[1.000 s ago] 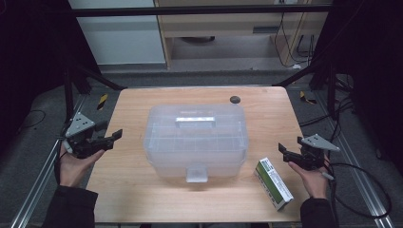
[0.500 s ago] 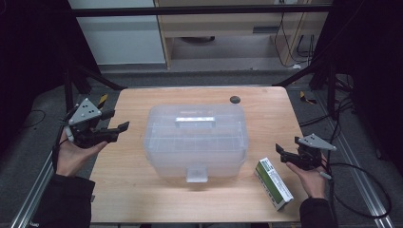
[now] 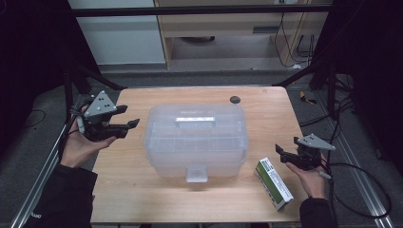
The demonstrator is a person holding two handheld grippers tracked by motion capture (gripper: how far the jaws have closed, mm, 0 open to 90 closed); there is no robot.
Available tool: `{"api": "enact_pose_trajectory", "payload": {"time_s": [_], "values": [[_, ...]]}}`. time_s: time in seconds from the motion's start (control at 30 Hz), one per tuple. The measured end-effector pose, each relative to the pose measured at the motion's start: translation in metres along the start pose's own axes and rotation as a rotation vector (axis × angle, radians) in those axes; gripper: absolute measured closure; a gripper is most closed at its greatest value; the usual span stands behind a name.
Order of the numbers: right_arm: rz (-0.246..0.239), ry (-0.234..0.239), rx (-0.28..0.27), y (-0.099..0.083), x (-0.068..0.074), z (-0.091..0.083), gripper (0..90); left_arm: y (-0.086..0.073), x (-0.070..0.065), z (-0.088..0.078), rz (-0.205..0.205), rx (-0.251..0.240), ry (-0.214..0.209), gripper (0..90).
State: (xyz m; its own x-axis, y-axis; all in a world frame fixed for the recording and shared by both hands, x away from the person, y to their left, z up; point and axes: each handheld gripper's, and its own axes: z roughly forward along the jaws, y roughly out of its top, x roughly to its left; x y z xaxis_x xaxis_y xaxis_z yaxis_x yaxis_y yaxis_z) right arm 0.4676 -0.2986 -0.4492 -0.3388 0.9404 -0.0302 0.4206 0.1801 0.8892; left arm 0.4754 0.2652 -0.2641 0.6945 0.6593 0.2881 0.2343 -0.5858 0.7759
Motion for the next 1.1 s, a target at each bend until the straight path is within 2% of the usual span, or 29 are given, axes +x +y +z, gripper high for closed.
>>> {"api": "enact_pose_trajectory", "payload": {"time_s": [0.13,0.2,0.33,0.4,0.67,0.87,1.1], "values": [[-0.004,0.012,0.005,0.000,0.001,0.000,24.7,0.005,-0.002,0.002,0.025,0.016,-0.008,41.3],[-0.010,0.020,0.014,0.000,0.002,0.001,26.2,0.011,-0.006,0.003,0.066,0.020,-0.010,41.7],[-0.021,0.023,0.018,0.000,0.003,0.002,26.8,0.017,-0.010,0.004,0.085,0.018,-0.020,42.5],[-0.025,0.027,0.022,0.000,0.004,0.002,28.3,0.022,-0.013,0.005,0.108,0.024,-0.032,42.7],[-0.055,0.033,0.051,-0.001,0.005,0.004,33.1,0.030,-0.017,0.010,0.138,0.049,-0.063,45.4],[-0.062,0.040,0.065,-0.001,0.006,0.003,42.6,0.037,-0.020,0.018,0.181,0.058,-0.095,45.7],[-0.066,0.034,0.068,0.000,0.007,0.003,47.7,0.044,-0.027,0.024,0.201,0.079,-0.098,44.7]]}}
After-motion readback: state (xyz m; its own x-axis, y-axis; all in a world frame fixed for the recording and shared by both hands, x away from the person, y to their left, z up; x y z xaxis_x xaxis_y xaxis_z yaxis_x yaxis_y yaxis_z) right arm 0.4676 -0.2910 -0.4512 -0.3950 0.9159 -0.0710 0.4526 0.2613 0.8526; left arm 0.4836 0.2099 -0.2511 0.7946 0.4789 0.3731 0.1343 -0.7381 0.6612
